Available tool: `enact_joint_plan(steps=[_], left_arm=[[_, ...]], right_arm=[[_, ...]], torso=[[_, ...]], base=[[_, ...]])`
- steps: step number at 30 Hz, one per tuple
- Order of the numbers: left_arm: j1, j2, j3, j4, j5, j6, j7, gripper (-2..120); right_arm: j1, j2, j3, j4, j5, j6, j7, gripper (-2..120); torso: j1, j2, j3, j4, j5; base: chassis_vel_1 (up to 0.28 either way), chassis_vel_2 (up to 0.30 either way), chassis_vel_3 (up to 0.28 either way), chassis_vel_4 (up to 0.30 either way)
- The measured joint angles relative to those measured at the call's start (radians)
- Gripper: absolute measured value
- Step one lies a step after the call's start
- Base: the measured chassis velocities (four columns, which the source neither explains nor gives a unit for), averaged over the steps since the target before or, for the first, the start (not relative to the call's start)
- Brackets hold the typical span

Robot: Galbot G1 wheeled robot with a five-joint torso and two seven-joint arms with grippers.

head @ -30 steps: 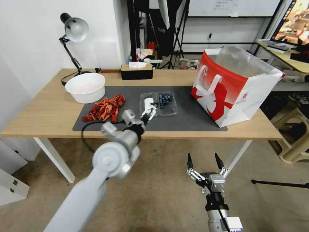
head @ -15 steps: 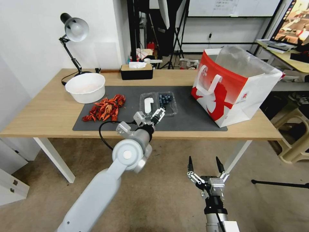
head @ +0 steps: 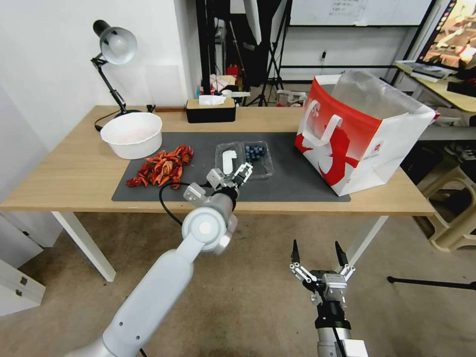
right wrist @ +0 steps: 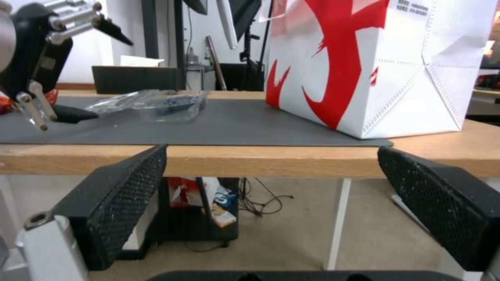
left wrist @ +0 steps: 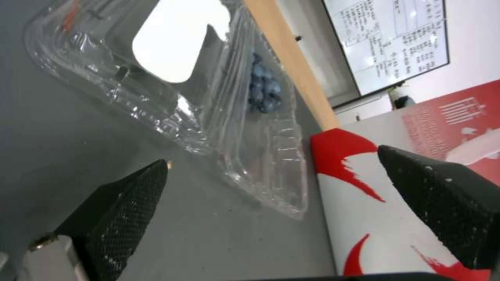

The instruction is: Close the takeout container lid, then place the container into the takeout bag.

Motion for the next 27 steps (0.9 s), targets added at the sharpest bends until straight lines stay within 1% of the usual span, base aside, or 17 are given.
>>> enact_joint_plan(steps=[2,7,16,27], left_arm=[[-0.010,-0.010,0.006,0.025,0.007,-0.005,0.000,100],[-0.020,-0.026,0.010,0.048,0.013,-0.018,0.004,100],[-0.040,-0.033,0.005,0.070,0.013,-0.025,0.007,100],[-0.037,-0.031,0.002,0.081,0.009,-0.026,0.015,100]], right_arm=[[0.000,0.000,0.007,0.003,0.002,0.000,0.000,100],[0.001,-0.006,0.017,0.005,0.008,0.001,0.000,100],[0.009,-0.009,0.018,0.002,0.013,0.000,0.000,100],[0.010,-0.012,0.020,0.002,0.014,-0.004,0.001,100]], torso=[[0.000,0.000,0.000,0.0000,0.0000],[0.000,0.000,0.000,0.0000,0.0000],[0.000,0.000,0.000,0.0000,0.0000],[0.000,0.000,0.000,0.0001,0.0000]], base=[[0.000,0.000,0.000,0.000],[0.000,0.000,0.000,0.000],[0.000,0.000,0.000,0.000],[0.000,0.000,0.000,0.000]])
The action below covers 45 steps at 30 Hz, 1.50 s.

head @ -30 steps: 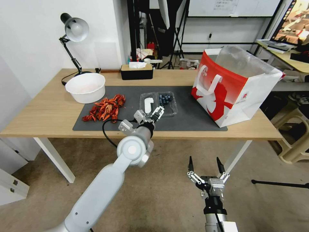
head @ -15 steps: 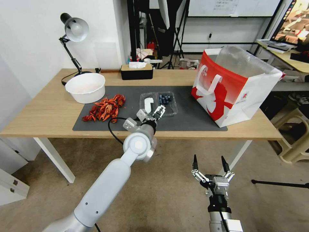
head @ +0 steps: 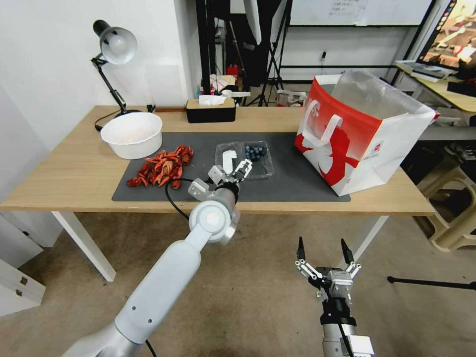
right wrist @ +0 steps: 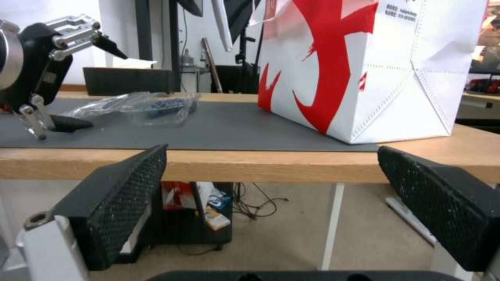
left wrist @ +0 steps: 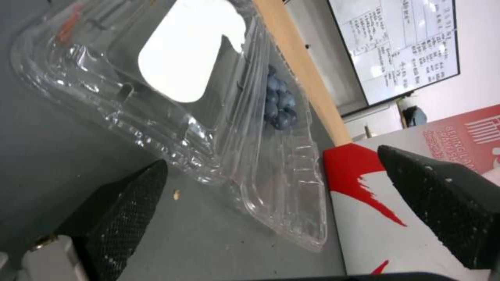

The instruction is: Close the takeout container lid, then place the container into the takeout bag.

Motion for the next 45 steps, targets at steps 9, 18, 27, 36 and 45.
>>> enact_joint_plan(steps=[9,18,27,36,45], left_arm=[[-0.009,-0.021,-0.008,0.031,0.009,-0.042,0.038,100],[0.012,-0.005,-0.004,0.017,0.058,-0.078,0.126,100],[0.046,0.022,0.024,-0.023,0.165,-0.097,0.243,100],[0.037,0.028,0.044,-0.027,0.230,-0.104,0.307,100],[0.015,0.032,0.061,-0.007,0.237,-0.100,0.341,100]], right_arm=[[-0.010,0.007,-0.001,-0.004,-0.006,0.006,-0.001,100],[-0.017,0.010,-0.002,-0.005,-0.016,0.011,-0.004,100],[-0.022,0.015,-0.004,-0.005,-0.024,0.018,-0.005,100],[-0.028,0.016,-0.003,-0.001,-0.034,0.027,-0.006,100],[-0.029,0.011,0.004,0.000,-0.037,0.030,-0.006,100]], torso=[[0.000,0.000,0.000,-0.0001,0.0000],[0.000,0.000,0.000,0.0000,0.0000],[0.000,0.000,0.000,0.0000,-0.0001],[0.000,0.000,0.000,-0.0001,0.0000],[0.000,0.000,0.000,-0.0001,0.0000]], base=[[0.000,0.000,0.000,0.000],[0.000,0.000,0.000,0.000],[0.000,0.000,0.000,0.000],[0.000,0.000,0.000,0.000],[0.000,0.000,0.000,0.000]])
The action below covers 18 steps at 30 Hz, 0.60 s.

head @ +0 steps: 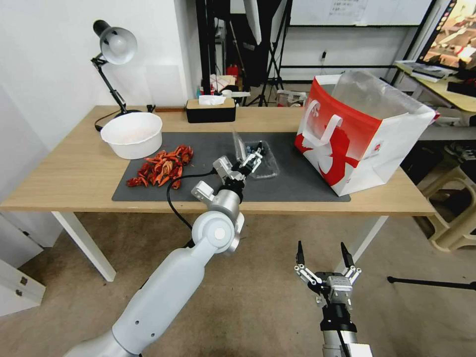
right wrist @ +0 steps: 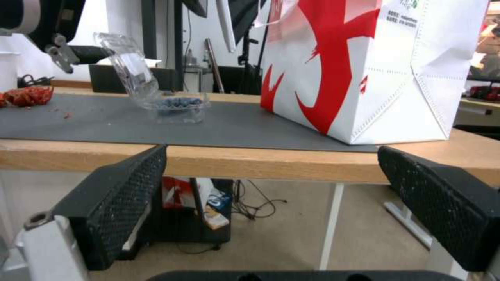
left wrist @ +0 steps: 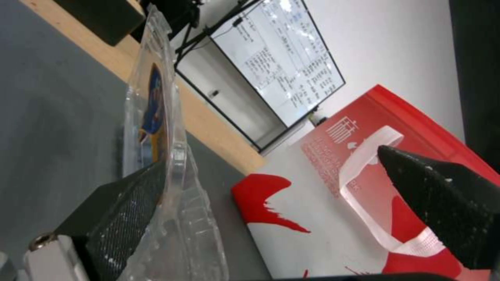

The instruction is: Close the takeout container lid, then place the container into the takeout bag.

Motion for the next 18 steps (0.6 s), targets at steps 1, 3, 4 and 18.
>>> enact_joint_plan(steps=[1,3,4,18], left_arm=[[-0.003,0.000,0.001,0.003,0.000,0.003,0.005,100],[-0.009,0.000,0.004,0.008,0.000,0.013,0.010,100],[-0.013,0.000,0.005,0.011,0.000,0.018,0.013,100],[-0.068,-0.005,0.038,0.067,-0.011,0.053,0.100,100]], right_arm=[[0.001,0.000,0.000,0.000,0.000,0.000,0.000,100],[0.002,0.000,0.000,0.000,0.000,0.000,0.000,100],[0.003,-0.001,0.000,0.000,0.000,0.000,0.000,100],[0.010,-0.003,0.003,-0.009,-0.001,-0.003,0.001,100]], torso=[[0.000,0.000,0.000,0.0000,0.0000],[0.000,0.000,0.000,0.0000,0.0000],[0.000,0.000,0.000,0.0000,0.0000],[0.000,0.000,0.000,0.0000,0.0001]], base=[[0.000,0.000,0.000,0.000],[0.000,0.000,0.000,0.000],[0.000,0.000,0.000,0.000],[0.000,0.000,0.000,0.000]])
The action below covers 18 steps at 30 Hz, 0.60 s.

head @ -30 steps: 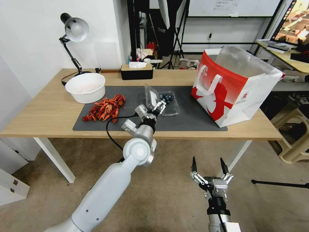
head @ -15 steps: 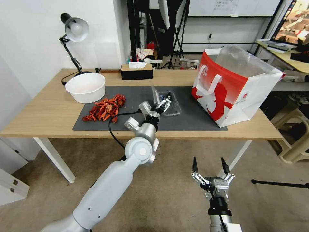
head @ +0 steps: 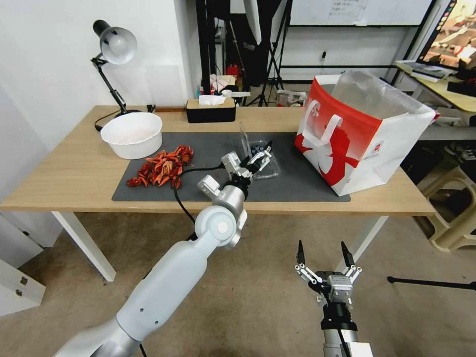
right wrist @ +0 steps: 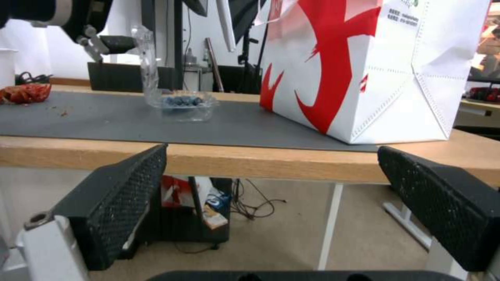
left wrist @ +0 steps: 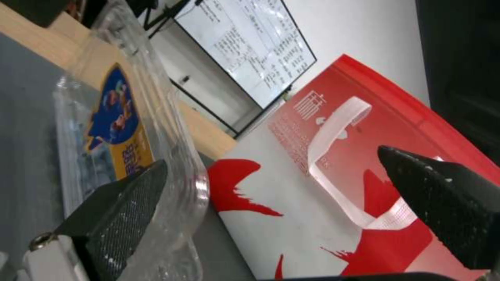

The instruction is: Close the takeout container lid, then place the container into the takeout bag.

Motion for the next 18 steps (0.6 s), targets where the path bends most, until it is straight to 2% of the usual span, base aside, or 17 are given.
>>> enact_joint_plan(steps=[8,18], left_arm=[[-0.034,-0.008,0.025,0.044,-0.005,0.014,0.043,100],[-0.062,-0.021,0.038,0.076,-0.006,0.016,0.053,100]], right_arm=[[0.004,-0.001,0.002,-0.006,-0.002,-0.001,0.001,100],[0.006,-0.002,0.003,-0.010,-0.004,-0.003,0.003,100]], torso=[[0.000,0.000,0.000,0.0000,0.0000],[0.000,0.000,0.000,0.0001,0.0000]], base=[[0.000,0.000,0.000,0.000],[0.000,0.000,0.000,0.000]])
